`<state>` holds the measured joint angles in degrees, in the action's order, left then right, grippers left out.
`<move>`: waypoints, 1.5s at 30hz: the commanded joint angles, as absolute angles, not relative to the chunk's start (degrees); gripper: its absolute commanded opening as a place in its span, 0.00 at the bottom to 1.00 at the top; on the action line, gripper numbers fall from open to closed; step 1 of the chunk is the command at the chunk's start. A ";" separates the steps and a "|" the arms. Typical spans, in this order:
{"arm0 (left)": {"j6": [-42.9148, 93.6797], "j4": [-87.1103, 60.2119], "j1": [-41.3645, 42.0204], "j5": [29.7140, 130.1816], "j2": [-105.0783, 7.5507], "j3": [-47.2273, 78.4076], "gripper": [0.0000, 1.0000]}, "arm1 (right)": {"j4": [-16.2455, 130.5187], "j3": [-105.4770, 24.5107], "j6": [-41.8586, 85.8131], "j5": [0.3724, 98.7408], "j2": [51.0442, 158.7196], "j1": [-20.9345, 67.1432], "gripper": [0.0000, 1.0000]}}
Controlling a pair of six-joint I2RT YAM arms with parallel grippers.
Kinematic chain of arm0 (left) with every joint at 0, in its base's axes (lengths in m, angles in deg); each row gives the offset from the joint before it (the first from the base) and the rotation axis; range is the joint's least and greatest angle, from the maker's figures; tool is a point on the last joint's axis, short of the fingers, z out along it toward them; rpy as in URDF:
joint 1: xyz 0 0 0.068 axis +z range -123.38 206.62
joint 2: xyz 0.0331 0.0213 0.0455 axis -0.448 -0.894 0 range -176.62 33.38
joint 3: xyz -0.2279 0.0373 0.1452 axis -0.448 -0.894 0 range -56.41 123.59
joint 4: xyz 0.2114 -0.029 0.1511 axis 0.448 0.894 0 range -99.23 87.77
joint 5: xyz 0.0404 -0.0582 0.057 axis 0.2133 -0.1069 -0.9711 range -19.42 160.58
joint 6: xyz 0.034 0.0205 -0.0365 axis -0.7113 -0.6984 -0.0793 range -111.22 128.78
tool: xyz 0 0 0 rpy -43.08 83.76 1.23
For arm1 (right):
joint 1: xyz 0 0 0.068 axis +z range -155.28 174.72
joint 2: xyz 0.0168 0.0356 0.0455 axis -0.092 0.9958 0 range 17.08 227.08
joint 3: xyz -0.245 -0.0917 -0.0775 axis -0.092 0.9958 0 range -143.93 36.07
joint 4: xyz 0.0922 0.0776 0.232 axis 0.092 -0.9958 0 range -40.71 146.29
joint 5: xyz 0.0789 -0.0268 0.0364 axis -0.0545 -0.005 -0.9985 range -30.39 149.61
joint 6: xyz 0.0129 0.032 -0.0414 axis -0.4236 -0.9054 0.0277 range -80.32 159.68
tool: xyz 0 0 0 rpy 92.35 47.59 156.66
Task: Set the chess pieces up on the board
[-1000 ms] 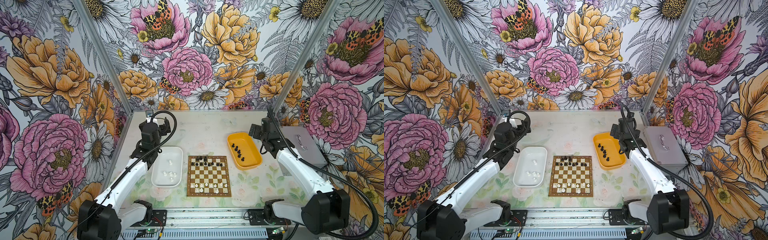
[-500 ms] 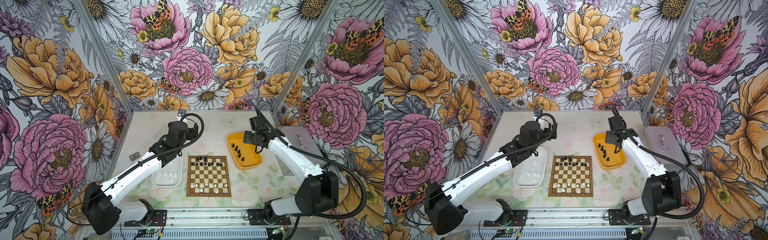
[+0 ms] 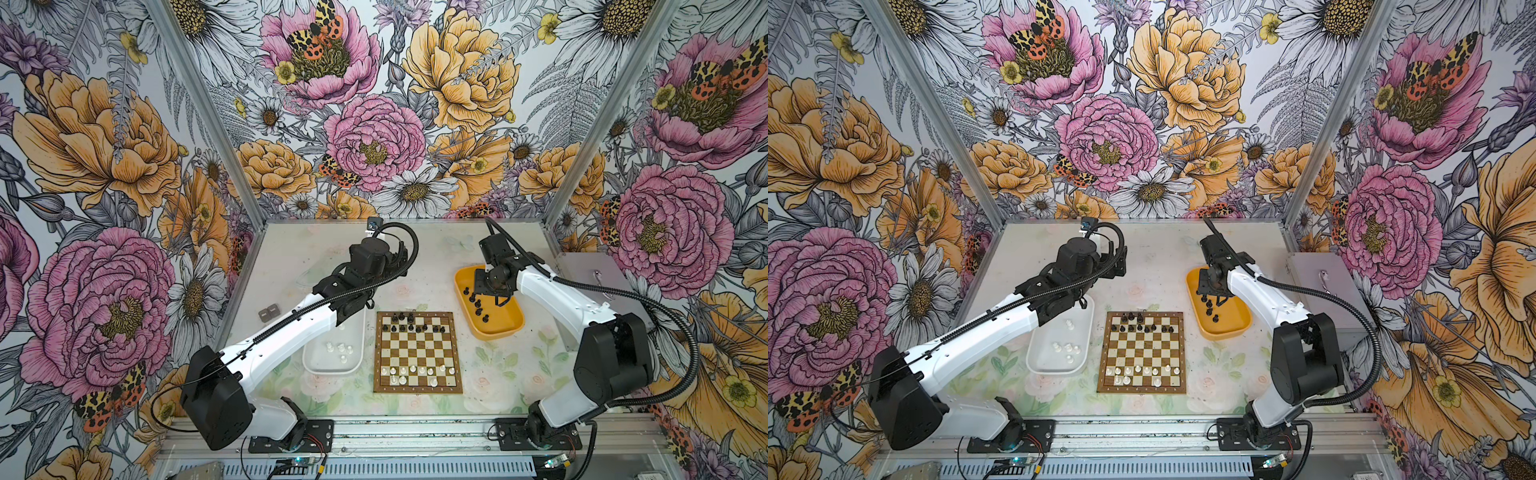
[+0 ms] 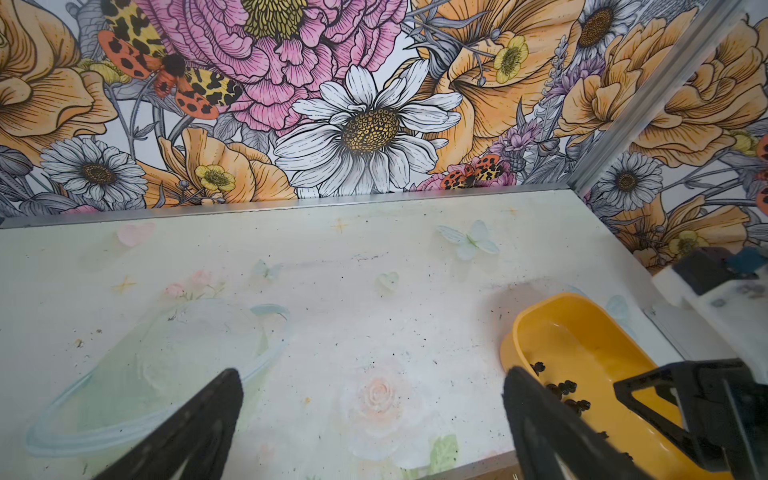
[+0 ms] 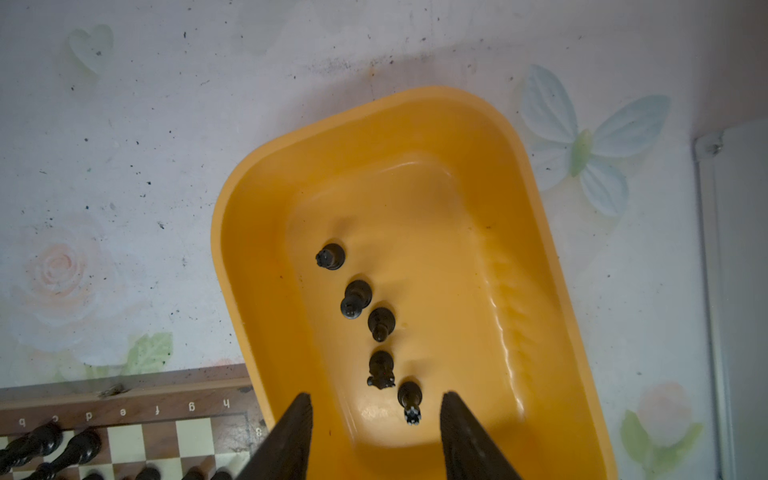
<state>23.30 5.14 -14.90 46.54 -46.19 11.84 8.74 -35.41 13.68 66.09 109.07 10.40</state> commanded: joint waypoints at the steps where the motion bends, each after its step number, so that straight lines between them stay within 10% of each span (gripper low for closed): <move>1: 21.35 5.36 -15.35 48.69 -47.57 13.70 0.99 | 8.83 -38.33 13.66 64.04 111.99 10.55 0.45; 45: 18.41 4.04 -14.52 48.25 -49.24 13.46 0.99 | 9.18 -42.24 15.16 58.03 124.02 7.28 0.32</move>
<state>18.84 4.94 -14.83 47.29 -49.80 13.13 8.91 -41.16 14.22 57.81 122.75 7.13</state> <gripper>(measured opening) 0.989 0.318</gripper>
